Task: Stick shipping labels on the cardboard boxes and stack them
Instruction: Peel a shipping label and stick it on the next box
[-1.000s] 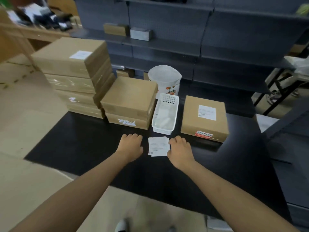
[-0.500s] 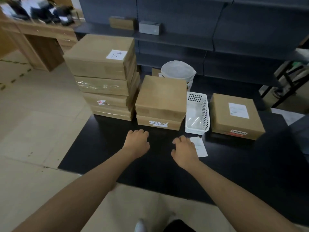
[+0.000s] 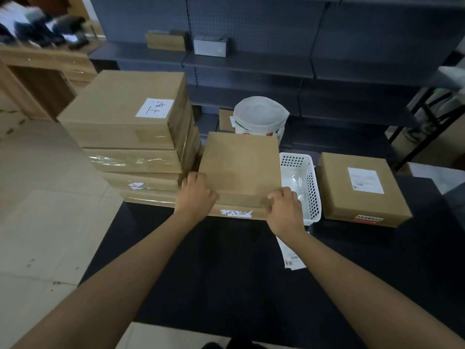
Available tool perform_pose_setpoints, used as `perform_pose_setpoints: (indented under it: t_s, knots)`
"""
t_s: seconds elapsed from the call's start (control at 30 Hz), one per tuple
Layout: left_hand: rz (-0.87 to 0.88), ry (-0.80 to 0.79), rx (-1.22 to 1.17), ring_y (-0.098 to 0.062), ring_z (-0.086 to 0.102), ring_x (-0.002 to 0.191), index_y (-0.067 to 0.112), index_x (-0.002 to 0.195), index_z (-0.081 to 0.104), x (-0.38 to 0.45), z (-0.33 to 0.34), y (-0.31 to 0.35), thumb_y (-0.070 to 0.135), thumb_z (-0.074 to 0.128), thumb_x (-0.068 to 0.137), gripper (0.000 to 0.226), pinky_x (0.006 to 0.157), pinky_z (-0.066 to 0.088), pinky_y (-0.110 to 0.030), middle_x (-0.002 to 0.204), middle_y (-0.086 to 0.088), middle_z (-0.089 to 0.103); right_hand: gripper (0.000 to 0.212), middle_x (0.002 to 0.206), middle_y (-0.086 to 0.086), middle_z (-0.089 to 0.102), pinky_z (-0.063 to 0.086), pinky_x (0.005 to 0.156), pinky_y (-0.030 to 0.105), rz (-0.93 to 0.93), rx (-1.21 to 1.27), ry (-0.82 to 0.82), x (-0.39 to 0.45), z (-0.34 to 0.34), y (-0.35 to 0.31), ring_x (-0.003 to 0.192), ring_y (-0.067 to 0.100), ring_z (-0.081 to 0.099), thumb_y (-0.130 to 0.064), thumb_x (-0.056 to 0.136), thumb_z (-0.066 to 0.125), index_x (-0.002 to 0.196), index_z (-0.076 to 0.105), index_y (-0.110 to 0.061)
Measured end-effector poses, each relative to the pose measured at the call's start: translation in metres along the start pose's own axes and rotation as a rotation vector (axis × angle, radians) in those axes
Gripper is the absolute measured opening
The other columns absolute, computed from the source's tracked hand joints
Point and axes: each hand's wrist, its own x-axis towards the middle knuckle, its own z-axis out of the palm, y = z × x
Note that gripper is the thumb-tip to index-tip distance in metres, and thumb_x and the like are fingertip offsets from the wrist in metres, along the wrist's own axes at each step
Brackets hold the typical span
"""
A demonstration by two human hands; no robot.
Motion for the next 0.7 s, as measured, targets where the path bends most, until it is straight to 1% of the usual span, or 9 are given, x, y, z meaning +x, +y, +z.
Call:
perform_pose_setpoints:
  t_s: [0.1,0.2,0.27,0.33,0.4,0.47,0.53,0.6,0.7]
  knots:
    - [-0.063,-0.014,-0.113,-0.032,0.045,0.120,0.007,0.137,0.037,0.026,0.002,-0.003,0.029,0.051,0.093,0.051,0.096,0.040,-0.041,0.138,-0.012,0.038,0.027,0.122,0.009,0.051,0.036,0.095,0.034,0.074,0.080,0.098,0.023,0.001,-0.003,0.110,0.026,0.045,-0.020,0.089,0.056,0.115,0.059,-0.011]
    - [-0.144,-0.028,-0.283,-0.031,0.041,0.128,0.007,0.143,0.031,0.052,0.008,-0.008,0.031,0.054,0.094,0.059,0.103,0.036,-0.042,0.144,-0.014,0.034,0.033,0.122,0.014,0.052,0.037,0.094,0.038,0.195,0.150,0.172,0.044,0.006,-0.007,0.110,0.030,0.047,-0.022,0.090,0.056,0.119,0.056,-0.005]
    - [-0.204,-0.036,-0.377,-0.032,0.037,0.132,0.006,0.146,0.027,0.067,0.015,-0.013,0.033,0.054,0.095,0.064,0.107,0.033,-0.043,0.147,-0.016,0.032,0.041,0.124,0.016,0.052,0.037,0.094,0.039,0.302,0.188,0.173,0.058,0.011,-0.009,0.112,0.032,0.047,-0.029,0.092,0.055,0.124,0.052,-0.003]
    - [-0.244,-0.056,-0.412,-0.033,0.036,0.134,0.006,0.147,0.024,0.079,0.021,-0.019,0.039,0.053,0.094,0.069,0.109,0.032,-0.046,0.148,-0.017,0.033,0.051,0.128,0.017,0.050,0.038,0.095,0.041,0.395,0.208,0.159,0.070,0.017,-0.011,0.115,0.033,0.047,-0.036,0.094,0.053,0.131,0.046,-0.003]
    - [-0.280,-0.078,-0.442,-0.033,0.036,0.134,0.006,0.148,0.023,0.088,0.026,-0.024,0.043,0.051,0.094,0.071,0.108,0.031,-0.044,0.148,-0.017,0.035,0.056,0.130,0.017,0.049,0.039,0.096,0.043,0.469,0.241,0.139,0.080,0.024,-0.013,0.117,0.034,0.047,-0.041,0.095,0.049,0.135,0.042,-0.003]
    - [-0.314,-0.095,-0.485,-0.032,0.040,0.132,0.007,0.148,0.025,0.094,0.033,-0.027,0.047,0.048,0.095,0.070,0.105,0.034,-0.041,0.146,-0.015,0.039,0.055,0.130,0.016,0.049,0.041,0.092,0.043,0.519,0.306,0.123,0.086,0.033,-0.014,0.116,0.034,0.048,-0.044,0.096,0.045,0.136,0.041,-0.005]
    - [-0.343,-0.102,-0.531,-0.032,0.046,0.127,0.009,0.146,0.029,0.094,0.040,-0.027,0.049,0.045,0.096,0.066,0.098,0.038,-0.037,0.140,-0.015,0.047,0.054,0.130,0.014,0.048,0.043,0.088,0.043,0.545,0.349,0.135,0.088,0.041,-0.016,0.113,0.033,0.051,-0.045,0.096,0.043,0.135,0.040,-0.007]
    - [-0.357,-0.081,-0.563,-0.031,0.051,0.120,0.010,0.144,0.033,0.093,0.045,-0.028,0.049,0.044,0.096,0.063,0.090,0.039,-0.032,0.134,-0.014,0.053,0.055,0.129,0.014,0.048,0.044,0.085,0.043,0.546,0.324,0.165,0.090,0.045,-0.017,0.110,0.032,0.052,-0.047,0.096,0.042,0.134,0.041,-0.008]
    - [-0.373,-0.060,-0.579,-0.031,0.053,0.118,0.011,0.142,0.035,0.095,0.049,-0.031,0.051,0.047,0.094,0.063,0.094,0.044,-0.037,0.130,-0.013,0.055,0.057,0.128,0.013,0.048,0.045,0.083,0.042,0.558,0.307,0.179,0.092,0.048,-0.016,0.108,0.031,0.054,-0.050,0.095,0.043,0.134,0.042,-0.009]
